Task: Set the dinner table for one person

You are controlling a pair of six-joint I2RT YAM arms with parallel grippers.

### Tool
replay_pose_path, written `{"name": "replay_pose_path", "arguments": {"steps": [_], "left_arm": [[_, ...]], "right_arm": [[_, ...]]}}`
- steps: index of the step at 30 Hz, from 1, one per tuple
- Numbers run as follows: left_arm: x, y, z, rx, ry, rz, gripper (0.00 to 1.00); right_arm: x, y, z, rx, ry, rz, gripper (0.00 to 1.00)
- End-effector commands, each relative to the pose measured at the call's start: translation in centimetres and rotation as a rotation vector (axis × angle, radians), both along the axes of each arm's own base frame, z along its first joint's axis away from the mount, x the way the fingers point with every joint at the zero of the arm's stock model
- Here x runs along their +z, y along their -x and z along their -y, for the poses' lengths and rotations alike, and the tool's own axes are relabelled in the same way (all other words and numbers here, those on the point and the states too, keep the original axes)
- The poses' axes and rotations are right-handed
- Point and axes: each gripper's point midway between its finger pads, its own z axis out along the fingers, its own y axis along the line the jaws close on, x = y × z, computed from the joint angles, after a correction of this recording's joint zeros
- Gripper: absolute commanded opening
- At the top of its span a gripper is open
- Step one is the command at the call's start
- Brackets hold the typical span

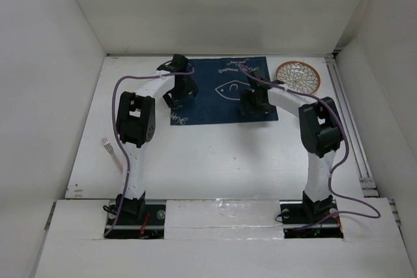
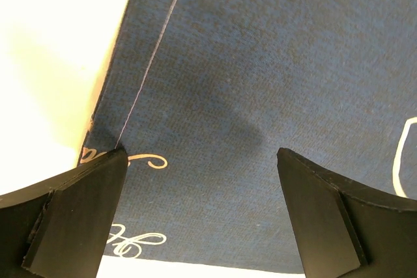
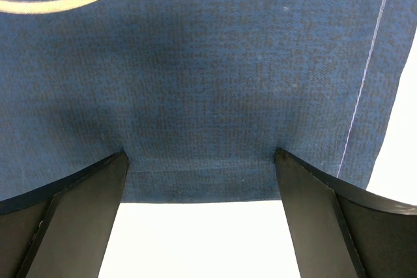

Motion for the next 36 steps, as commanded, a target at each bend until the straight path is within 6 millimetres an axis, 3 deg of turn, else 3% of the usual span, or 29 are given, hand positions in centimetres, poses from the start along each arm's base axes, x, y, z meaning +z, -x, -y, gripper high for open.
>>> {"name": "replay_pose_path", "arguments": {"steps": [1,7,16,29,36], "left_arm": [[-1.3,3.4,-1.0,-0.012,-0.042,-0.097,1.0],[-1.0,5.6,-1.9,-0.017,-0.056,-0.095,1.0],[-0.1,7.9,-2.4,-0.021,-0.038,-0.077,1.0],[1.3,4.4,-2.6,-0.032,-0.074,-0.023,1.0],[1.6,4.2,-2.8,-0.026,-0.065,-0.024,1.0]], "right_arm": [[-1.9,4.9,-0.3,0.005,-0.001,-0.124,1.0],[-1.7,8.1,-0.5,0.004,-0.022,-0.133,1.0],[-1.0,8.4,-0.3,-0.002,-0.017,-0.106,1.0],[-0.7,9.4,-2.1,0.015,-0.029,-0.108,1.0],[-0.8,9.8,-2.4,0.018,-0.027,-0.116,1.0]]}}
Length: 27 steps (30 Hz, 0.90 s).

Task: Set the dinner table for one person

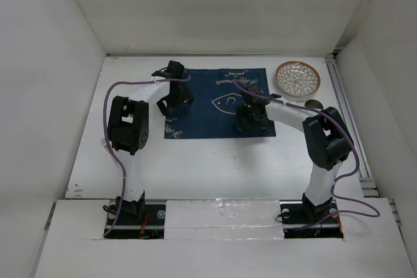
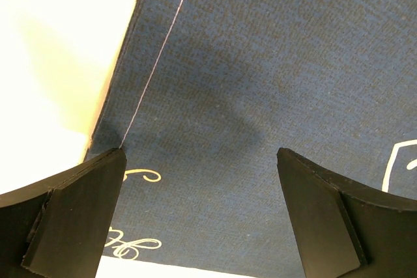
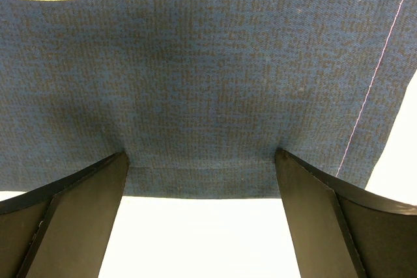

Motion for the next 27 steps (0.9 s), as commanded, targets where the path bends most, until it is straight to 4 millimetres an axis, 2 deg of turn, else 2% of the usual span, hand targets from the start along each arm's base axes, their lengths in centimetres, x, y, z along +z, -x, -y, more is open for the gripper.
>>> {"name": "replay_pose_path", "arguments": {"steps": [1,8,9,10,12,15,18,20,23,24,25,26,27], "left_arm": [[1.2,-0.4,-0.6,-0.001,-0.016,0.01,1.0],[1.8,-0.4,-0.4,-0.004,-0.001,0.026,1.0],[1.8,-0.4,-0.4,-0.004,-0.001,0.026,1.0],[2.3,-0.4,-0.4,-0.004,0.002,0.037,1.0],[4.3,-1.1,-0.2,-0.012,0.013,0.086,1.0],[5.8,-1.4,-0.1,-0.012,0.022,0.118,1.0],[8.7,-2.2,0.5,-0.022,0.066,0.197,1.0],[10.3,-2.7,0.8,-0.037,0.084,0.24,1.0],[11.5,-2.7,1.1,-0.034,0.101,0.253,1.0],[12.6,-2.9,1.3,-0.039,0.118,0.276,1.0],[14.3,-2.4,1.2,-0.04,0.124,0.297,1.0],[14.3,-2.4,1.2,-0.04,0.124,0.297,1.0],[15.0,-2.3,1.2,-0.04,0.128,0.312,1.0]], "right_arm": [[-0.6,2.0,-0.3,-0.008,-0.015,-0.064,1.0],[-0.1,1.5,0.2,-0.024,0.0,-0.053,1.0],[0.6,1.0,0.0,-0.024,-0.01,-0.035,1.0],[0.5,1.1,0.3,-0.037,0.002,-0.037,1.0],[2.1,0.2,0.4,-0.052,-0.006,0.001,1.0],[3.9,-0.6,0.9,-0.079,-0.003,0.031,1.0],[5.9,-2.1,1.4,-0.115,-0.011,0.082,1.0],[8.0,-3.4,1.7,-0.128,-0.022,0.143,1.0],[9.6,-5.6,3.1,-0.154,-0.021,0.174,1.0],[10.5,-6.4,3.5,-0.161,-0.027,0.196,1.0],[12.3,-8.4,4.7,-0.176,-0.047,0.24,1.0],[12.4,-8.4,4.7,-0.176,-0.048,0.241,1.0],[14.0,-10.2,6.1,-0.209,-0.075,0.296,1.0]]}}
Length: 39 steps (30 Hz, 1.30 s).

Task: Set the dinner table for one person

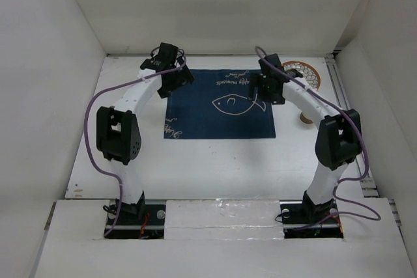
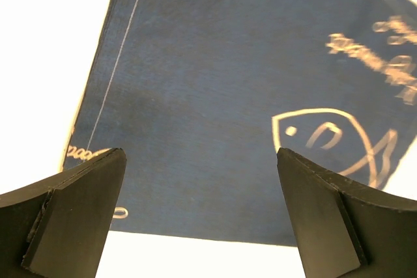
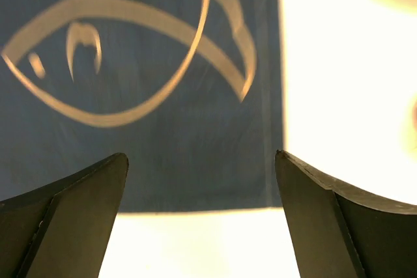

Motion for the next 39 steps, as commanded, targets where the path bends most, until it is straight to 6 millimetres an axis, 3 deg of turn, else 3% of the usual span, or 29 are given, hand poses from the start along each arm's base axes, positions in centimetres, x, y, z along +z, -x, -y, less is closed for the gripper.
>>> {"name": "replay_pose_path", "arguments": {"steps": [1,3,4,6,7,8,10,11,16,17,18,23,26,27,31,39], "left_arm": [[5.5,0.5,-0.4,-0.003,0.027,0.1,1.0],[7.0,1.2,-1.0,0.006,0.035,0.13,1.0],[7.4,1.5,-1.1,0.006,0.038,0.139,1.0],[8.2,2.7,-1.2,-0.011,0.044,0.152,1.0],[8.3,3.1,-1.1,-0.021,0.055,0.15,1.0],[8.6,3.4,-1.0,-0.039,0.059,0.16,1.0],[8.4,4.7,-1.8,-0.041,0.048,0.156,1.0],[8.4,5.0,-1.8,-0.06,0.048,0.164,1.0],[7.4,7.4,-2.5,-0.09,0.024,0.17,1.0],[7.3,7.4,-2.6,-0.098,0.019,0.179,1.0],[6.8,7.7,-2.4,-0.107,0.027,0.163,1.0],[6.6,8.6,-2.4,-0.146,0.024,0.181,1.0],[5.8,8.9,-2.5,-0.154,0.015,0.168,1.0],[5.8,8.9,-2.4,-0.161,0.023,0.167,1.0],[5.5,8.7,-2.1,-0.167,0.029,0.162,1.0],[5.6,8.2,-1.5,-0.203,0.043,0.181,1.0]], "right_arm": [[5.7,-4.4,3.5,-0.057,-0.038,0.162,1.0],[7.3,-6.0,5.4,-0.095,-0.076,0.196,1.0],[8.5,-7.9,8.0,-0.155,-0.079,0.234,1.0],[9.0,-9.1,10.3,-0.204,-0.072,0.234,1.0],[7.9,-9.8,12.6,-0.25,-0.061,0.204,1.0],[9.0,-10.6,13.6,-0.271,-0.063,0.23,1.0],[8.7,-11.2,15.8,-0.313,-0.058,0.224,1.0],[8.1,-11.4,17.9,-0.354,-0.052,0.217,1.0],[6.3,-11.5,22.0,-0.416,-0.121,0.202,1.0],[6.0,-11.5,23.6,-0.44,-0.133,0.214,1.0],[4.8,-11.0,24.2,-0.461,-0.15,0.194,1.0],[3.9,-10.8,25.8,-0.465,-0.192,0.207,0.98],[1.9,-10.4,26.7,-0.479,-0.194,0.161,0.98],[1.9,-10.4,26.8,-0.479,-0.194,0.161,0.98],[-1.9,-10.1,26.4,-0.469,-0.238,0.097,0.94],[-5.2,-11.3,25.7,-0.433,-0.342,0.075,0.78]]}}
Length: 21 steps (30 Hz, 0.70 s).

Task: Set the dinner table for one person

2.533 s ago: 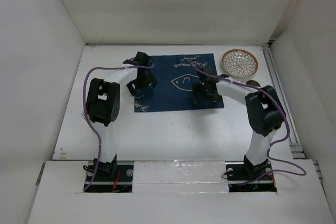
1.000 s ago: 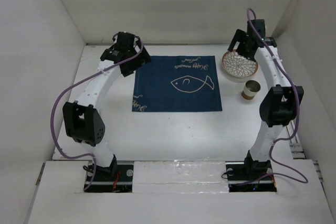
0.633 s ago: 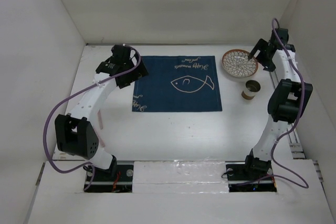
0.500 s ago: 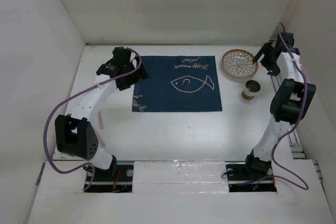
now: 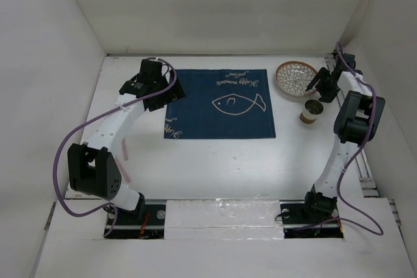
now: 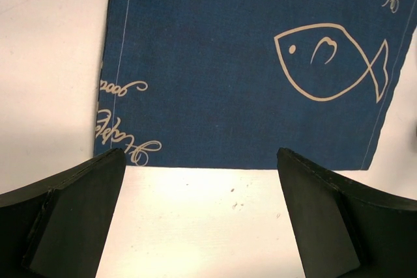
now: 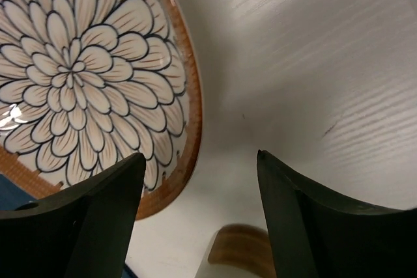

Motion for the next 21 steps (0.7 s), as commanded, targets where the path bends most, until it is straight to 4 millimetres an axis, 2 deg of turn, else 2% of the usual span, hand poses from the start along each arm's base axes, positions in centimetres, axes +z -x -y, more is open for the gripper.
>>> {"name": "replay_pose_path", "arguments": {"steps": [1,3,5,8,11,14,15,17,19,20,21], "left_arm": [[1.0,-0.3,0.2,-0.033,0.012,0.055,1.0],[0.9,-0.6,0.3,-0.033,0.012,0.057,1.0],[0.5,-0.6,0.5,-0.039,0.017,0.046,1.0],[0.2,-0.4,0.4,-0.039,0.014,0.037,1.0],[0.0,-0.6,0.6,-0.052,0.016,0.041,1.0],[-0.4,-0.7,0.7,-0.052,0.013,0.03,1.0],[-1.1,-0.5,0.8,-0.058,0.015,0.011,1.0],[-1.1,-0.5,0.8,-0.058,0.015,0.011,1.0],[-1.1,-0.5,0.8,-0.058,0.015,0.011,1.0],[-1.1,-0.5,0.8,-0.058,0.015,0.011,1.0],[-1.1,-0.6,0.4,-0.049,0.015,0.011,1.0]], "right_arm": [[0.6,-1.9,0.3,0.017,-0.026,0.081,0.74],[-0.8,-1.6,0.2,0.006,-0.045,0.044,0.61],[-1.3,-1.5,0.6,-0.011,-0.054,0.034,0.54],[-1.3,-1.4,0.9,-0.024,-0.067,0.036,0.42],[-1.4,-2.0,0.2,-0.017,-0.115,0.047,0.2],[-1.5,-2.1,0.8,-0.036,-0.122,0.047,0.0],[-1.5,-2.2,0.6,-0.031,-0.13,0.049,0.0],[-1.5,-2.5,0.2,-0.033,-0.156,0.07,0.0],[-0.3,-2.7,0.1,-0.059,-0.197,0.11,0.0],[0.5,-3.4,0.1,-0.064,-0.203,0.16,0.0],[1.3,-3.1,-0.4,-0.09,-0.233,0.179,0.0]]}}
